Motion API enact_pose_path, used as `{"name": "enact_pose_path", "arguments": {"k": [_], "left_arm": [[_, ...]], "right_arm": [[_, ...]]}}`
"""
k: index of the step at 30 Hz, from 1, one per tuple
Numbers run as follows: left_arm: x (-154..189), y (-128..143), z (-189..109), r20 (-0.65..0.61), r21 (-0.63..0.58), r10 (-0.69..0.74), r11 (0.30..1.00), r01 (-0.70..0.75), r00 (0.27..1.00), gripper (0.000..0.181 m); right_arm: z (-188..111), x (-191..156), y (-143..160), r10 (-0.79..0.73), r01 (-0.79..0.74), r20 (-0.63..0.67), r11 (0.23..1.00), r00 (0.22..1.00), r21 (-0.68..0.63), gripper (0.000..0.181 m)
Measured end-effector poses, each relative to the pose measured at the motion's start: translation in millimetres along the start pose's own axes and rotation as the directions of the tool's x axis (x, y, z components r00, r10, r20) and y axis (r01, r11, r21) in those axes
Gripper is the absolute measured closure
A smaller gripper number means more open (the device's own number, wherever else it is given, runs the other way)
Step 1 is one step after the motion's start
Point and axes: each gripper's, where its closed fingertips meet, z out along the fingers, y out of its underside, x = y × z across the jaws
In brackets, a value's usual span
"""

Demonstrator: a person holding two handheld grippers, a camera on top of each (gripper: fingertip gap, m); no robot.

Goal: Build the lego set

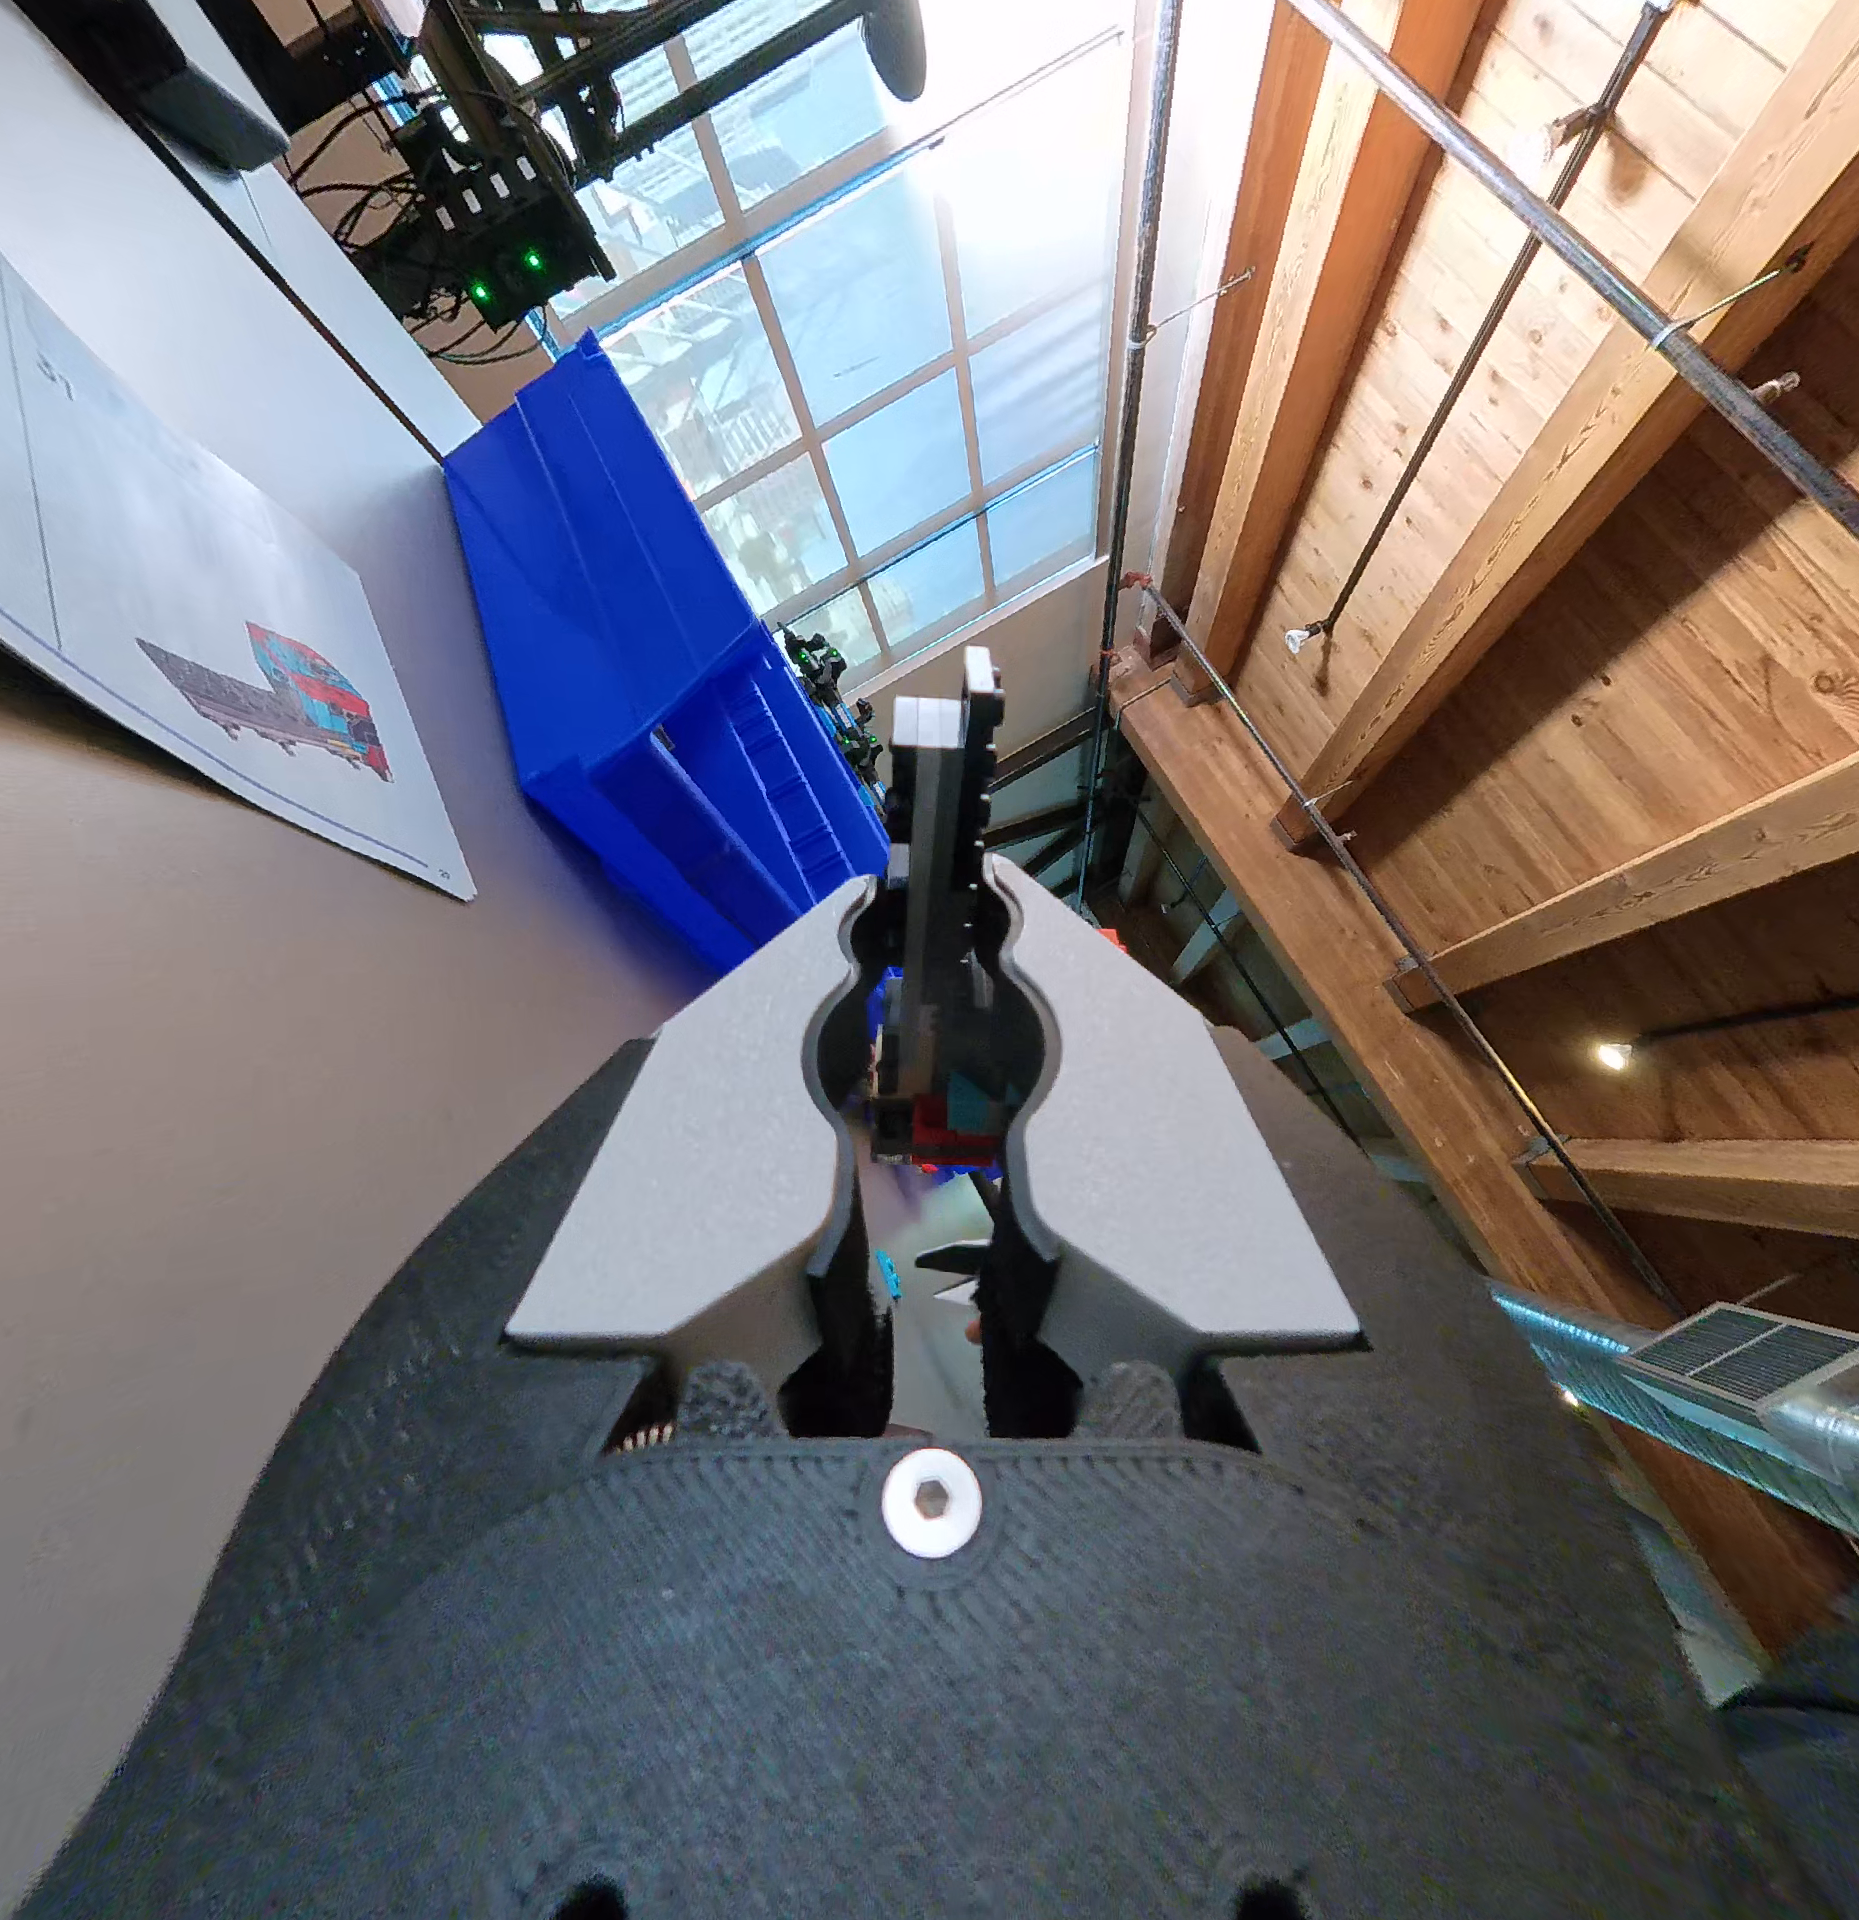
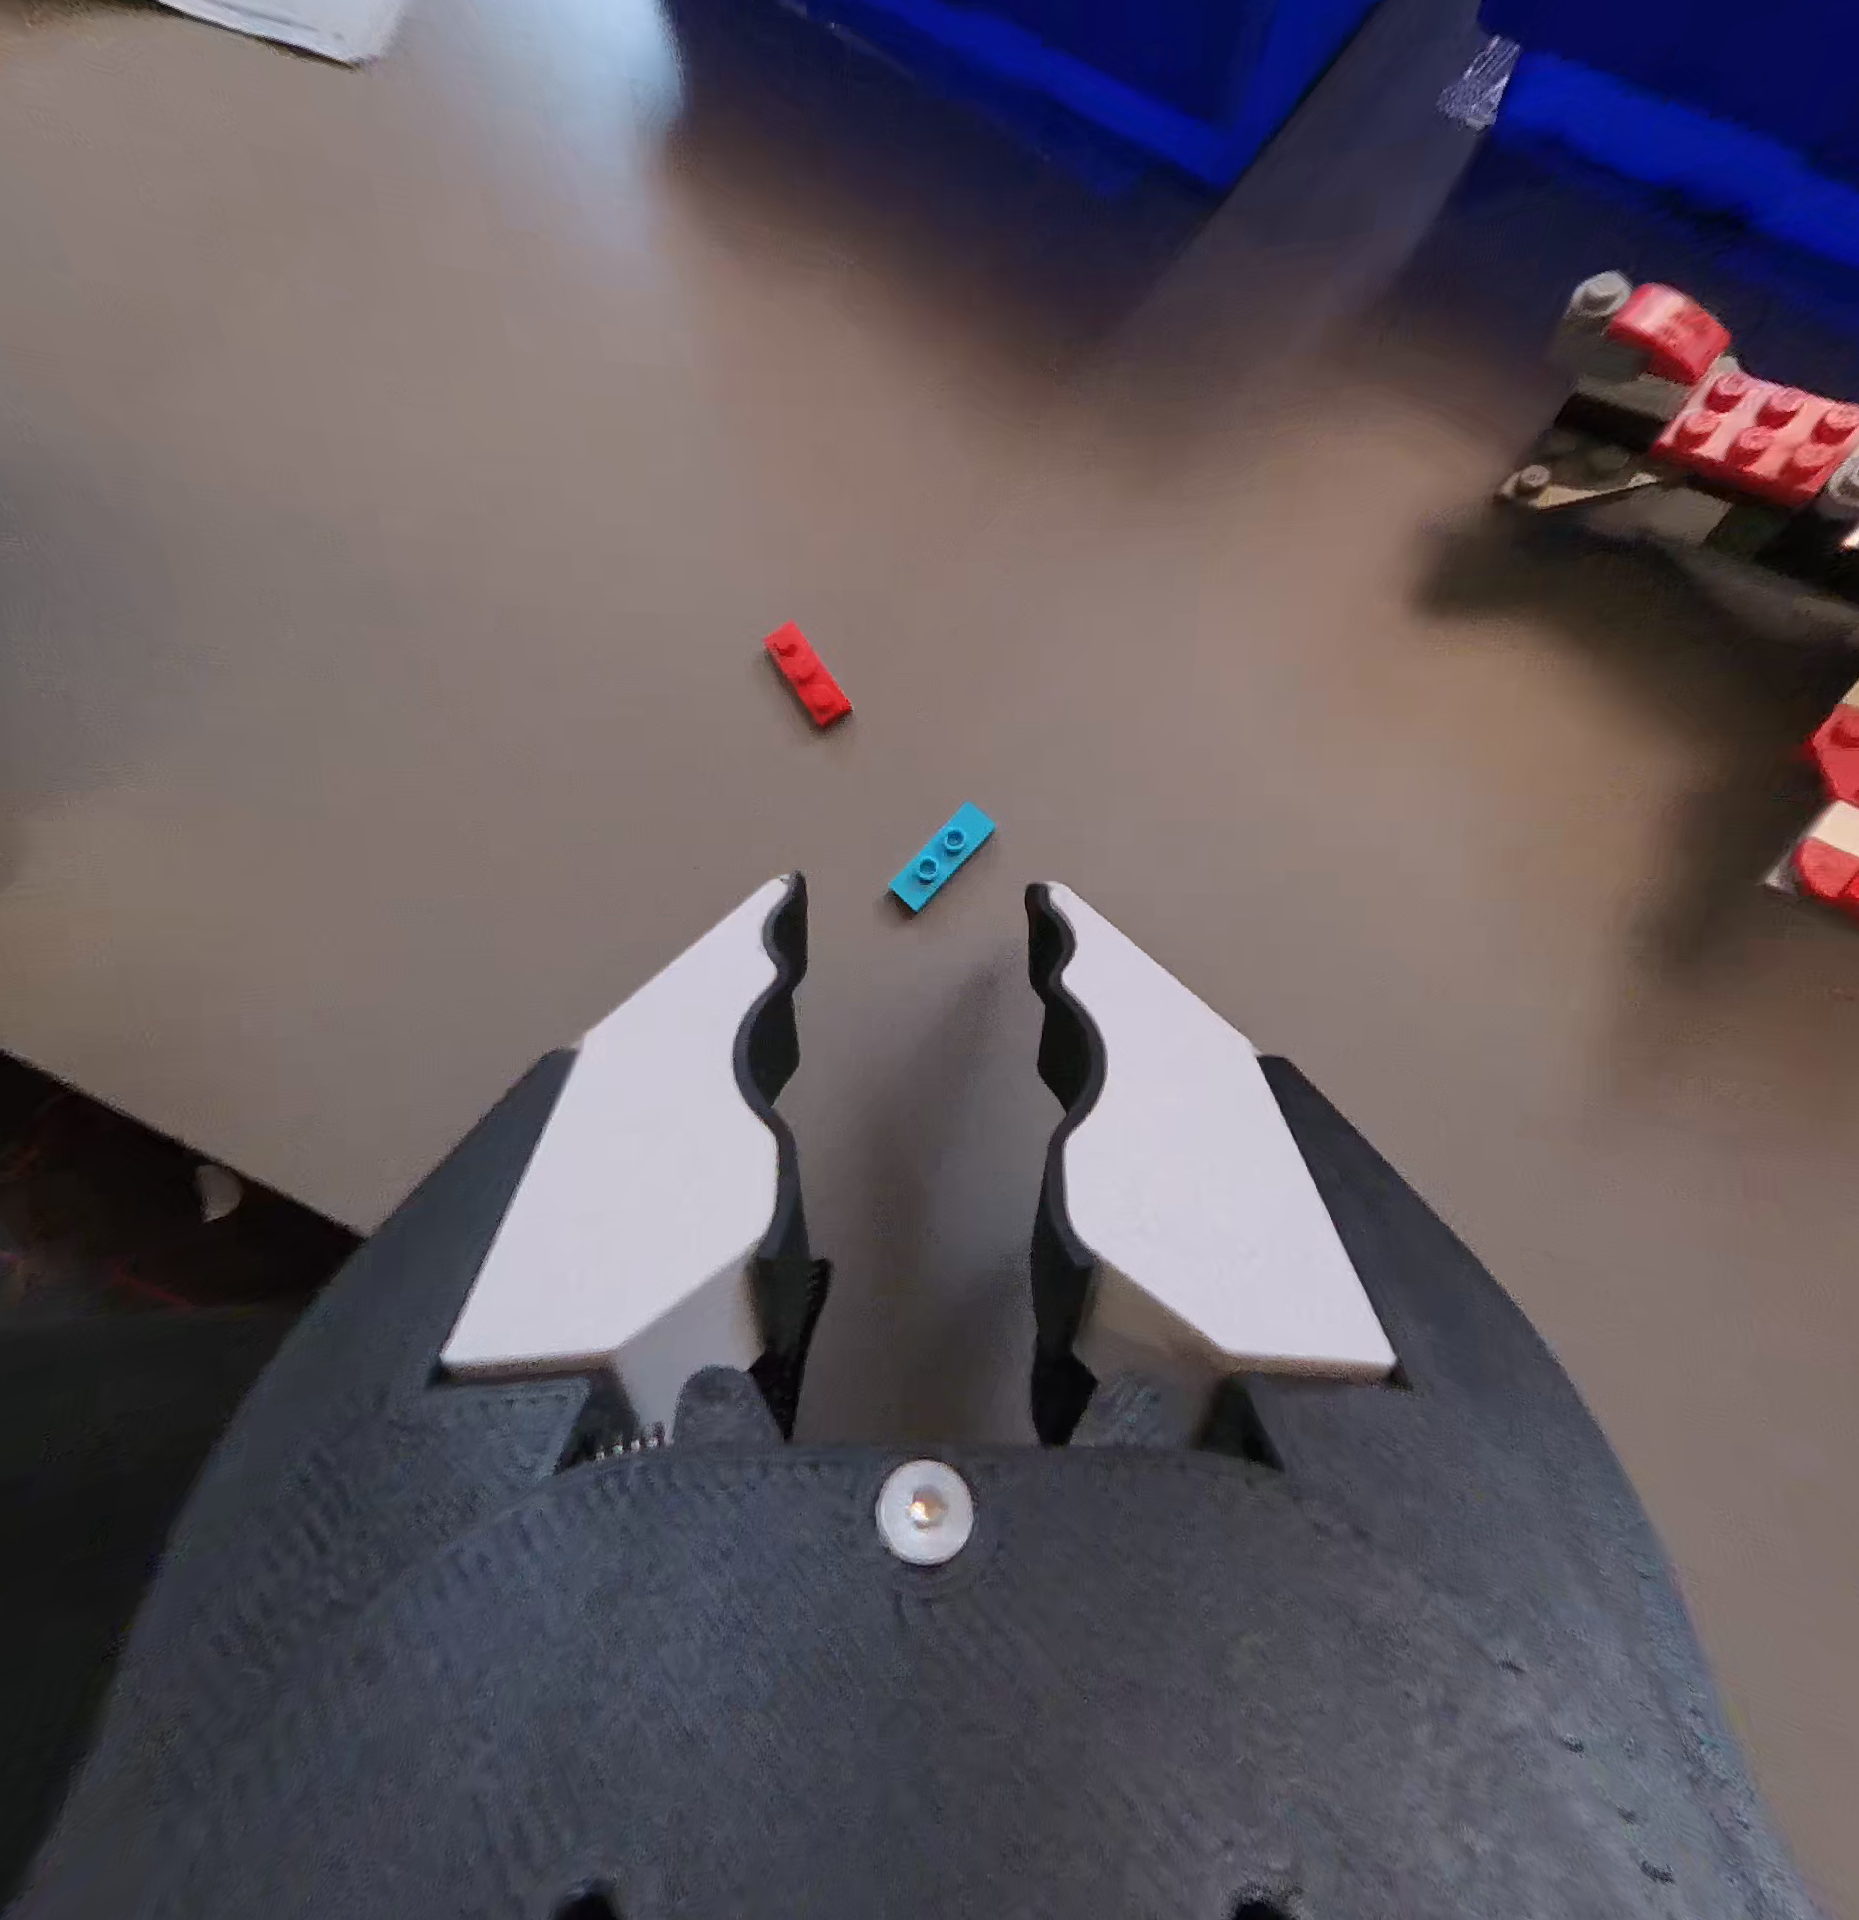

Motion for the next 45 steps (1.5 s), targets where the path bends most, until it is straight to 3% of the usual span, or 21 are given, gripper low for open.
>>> {"name": "enact_pose_path", "arguments": {"k": [5,10,12,16,20,26,45], "left_arm": [[-5.2,4.2,0.5,0.019,-0.019,-0.030,0.999,0.030,0.999,0.165],[-12.8,6.4,-1.1,0.062,-0.037,-0.053,0.998,0.055,0.997,0.165],[-23.2,11.6,-2.0,0.118,-0.058,-0.079,0.995,0.086,0.990,0.165],[-34.1,20.6,-1.7,0.178,-0.066,-0.149,0.984,0.163,0.973,0.165],[-36.5,28.9,-0.1,0.201,-0.072,-0.186,0.976,0.203,0.962,0.165],[-37.2,29.3,-1.4,0.211,-0.068,-0.184,0.977,0.202,0.960,0.165],[-42.3,24.9,-2.9,0.232,-0.047,-0.186,0.978,0.202,0.955,0.165]], "right_arm": [[12.0,5.7,0.6,-0.087,0.086,-0.156,0.996,0.984,-0.014,0.154],[13.8,0.5,-3.4,-0.143,0.140,-0.119,0.990,0.983,-0.034,0.174],[10.3,-10.9,-12.3,-0.156,0.156,-0.068,0.988,0.985,-0.005,0.174],[3.0,-67.0,-53.3,-0.194,0.178,0.126,0.976,0.973,0.127,0.174],[5.0,-147.0,-99.2,-0.300,0.224,0.323,0.941,0.897,0.254,0.174],[20.5,-214.5,-138.0,-0.452,0.332,0.369,0.878,0.812,0.345,0.174],[47.1,-227.3,-144.5,-0.535,0.431,0.252,0.823,0.807,0.369,0.173]]}}
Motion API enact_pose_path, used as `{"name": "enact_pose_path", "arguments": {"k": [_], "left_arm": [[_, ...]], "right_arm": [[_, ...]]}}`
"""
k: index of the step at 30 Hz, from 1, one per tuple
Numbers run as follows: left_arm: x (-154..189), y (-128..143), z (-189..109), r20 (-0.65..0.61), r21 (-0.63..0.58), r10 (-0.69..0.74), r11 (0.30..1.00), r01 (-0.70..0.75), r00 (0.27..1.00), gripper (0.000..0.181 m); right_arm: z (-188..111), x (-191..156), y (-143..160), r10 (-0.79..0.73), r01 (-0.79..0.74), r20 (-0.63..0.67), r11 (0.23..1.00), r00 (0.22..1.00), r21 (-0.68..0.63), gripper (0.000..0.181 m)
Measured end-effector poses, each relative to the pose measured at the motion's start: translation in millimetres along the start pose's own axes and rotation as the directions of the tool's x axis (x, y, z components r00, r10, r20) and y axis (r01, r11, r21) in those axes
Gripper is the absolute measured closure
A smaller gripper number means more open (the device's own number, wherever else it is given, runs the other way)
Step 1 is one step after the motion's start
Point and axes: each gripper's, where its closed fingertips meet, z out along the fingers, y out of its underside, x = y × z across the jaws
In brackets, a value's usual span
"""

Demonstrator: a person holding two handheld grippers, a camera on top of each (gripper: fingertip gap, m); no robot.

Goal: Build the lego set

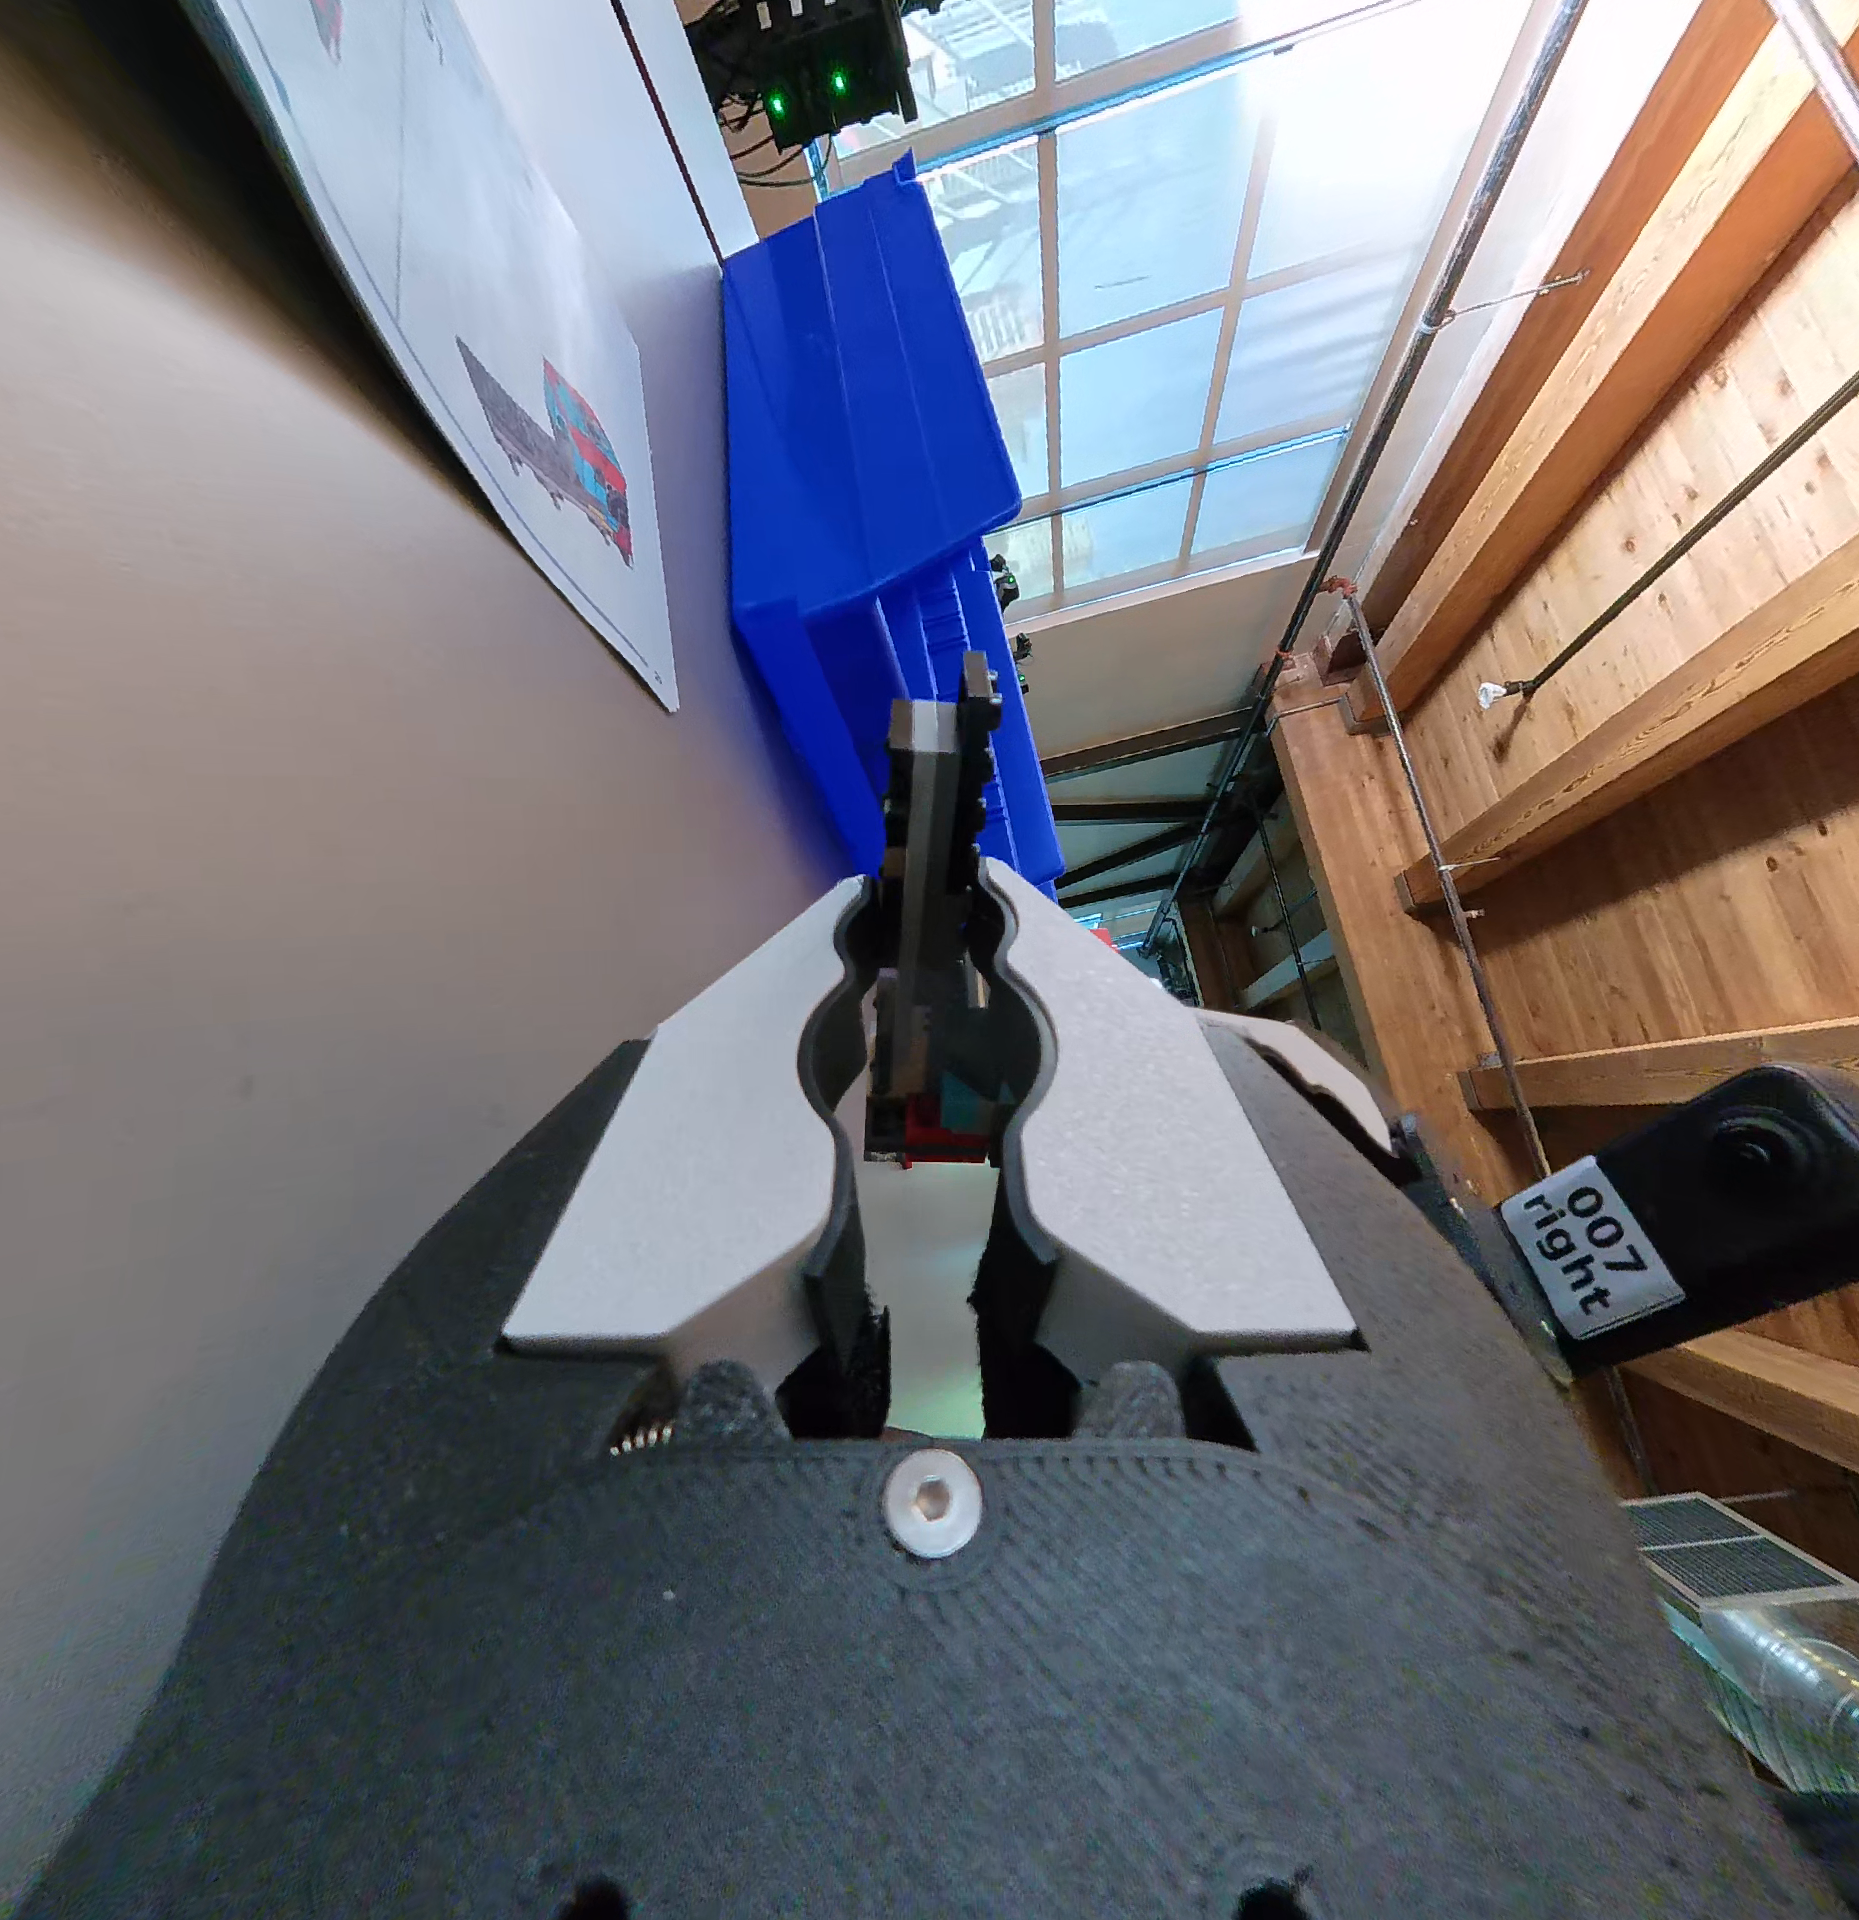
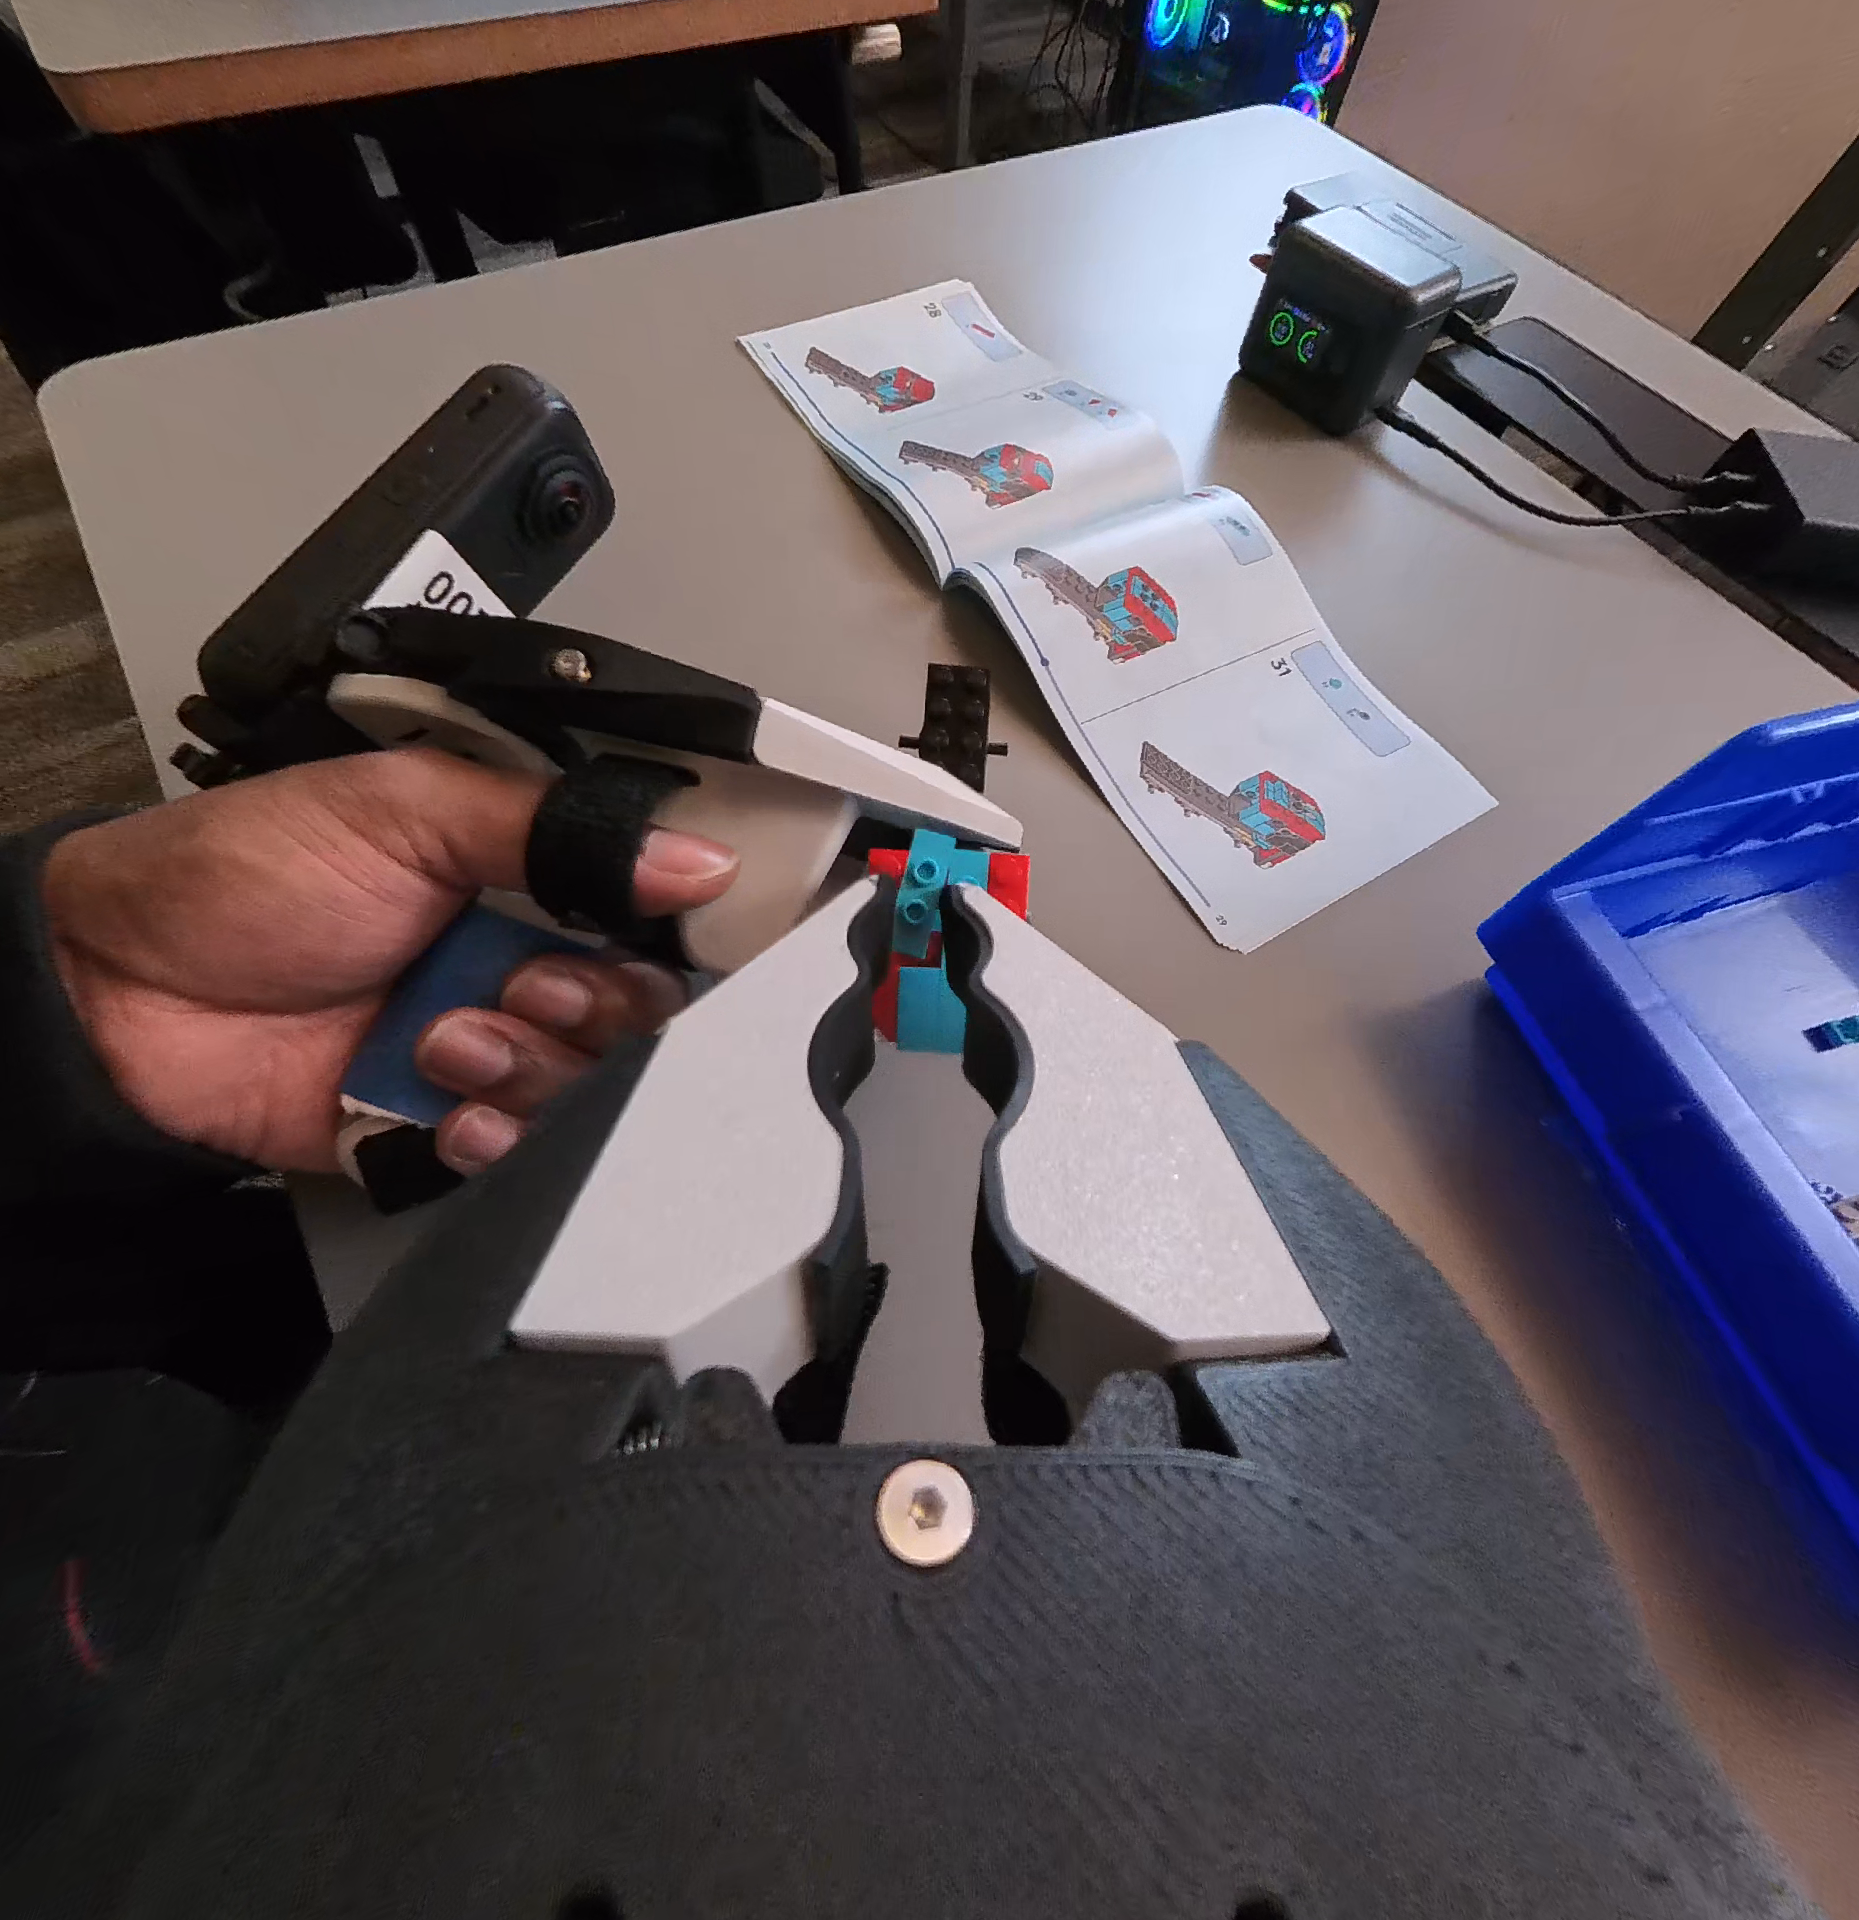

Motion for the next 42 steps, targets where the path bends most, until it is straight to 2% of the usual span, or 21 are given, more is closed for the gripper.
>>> {"name": "enact_pose_path", "arguments": {"k": [14,16,19,22,25,27,30,37,42], "left_arm": [[0.6,-1.2,-0.9,-0.007,0.007,-0.006,1.000,0.006,1.000,0.165],[0.9,-1.9,-1.2,-0.011,0.010,-0.010,1.000,0.010,1.000,0.165],[2.2,-2.9,-1.6,-0.023,0.016,-0.014,1.000,0.014,1.000,0.165],[5.5,-5.2,-2.6,-0.052,0.029,-0.025,0.999,0.026,0.998,0.166],[7.3,-8.6,-4.4,-0.072,0.045,-0.036,0.998,0.039,0.997,0.165],[8.0,-8.6,-4.5,-0.076,0.046,-0.034,0.998,0.038,0.996,0.165],[10.2,-6.4,-3.2,-0.086,0.039,-0.027,0.999,0.030,0.996,0.165],[13.4,-3.3,-1.9,-0.100,0.026,-0.016,0.999,0.019,0.995,0.165],[16.5,-1.5,-1.5,-0.115,0.016,-0.006,1.000,0.008,0.993,0.165]], "right_arm": [[-9.4,7.8,2.1,-0.001,0.004,-0.048,0.999,0.999,0.050,0.166],[-14.7,14.2,5.1,0.049,-0.045,-0.060,0.997,0.997,0.069,0.161],[-18.4,22.5,13.9,0.216,-0.212,-0.041,0.973,0.976,0.088,0.147],[-19.4,24.6,22.9,0.451,-0.453,0.047,0.883,0.891,0.122,0.131],[-17.8,17.6,27.7,0.656,-0.684,0.198,0.717,0.728,0.135,0.115],[-14.0,10.2,29.1,0.731,-0.779,0.285,0.618,0.620,0.109,0.108],[-8.3,3.6,26.1,0.777,-0.848,0.363,0.523,0.514,0.081,0.103],[2.4,-1.0,20.5,0.784,-0.861,0.386,0.506,0.487,0.058,0.104],[6.9,0.9,21.3,0.794,-0.872,0.390,0.487,0.467,0.054,0.112]]}}
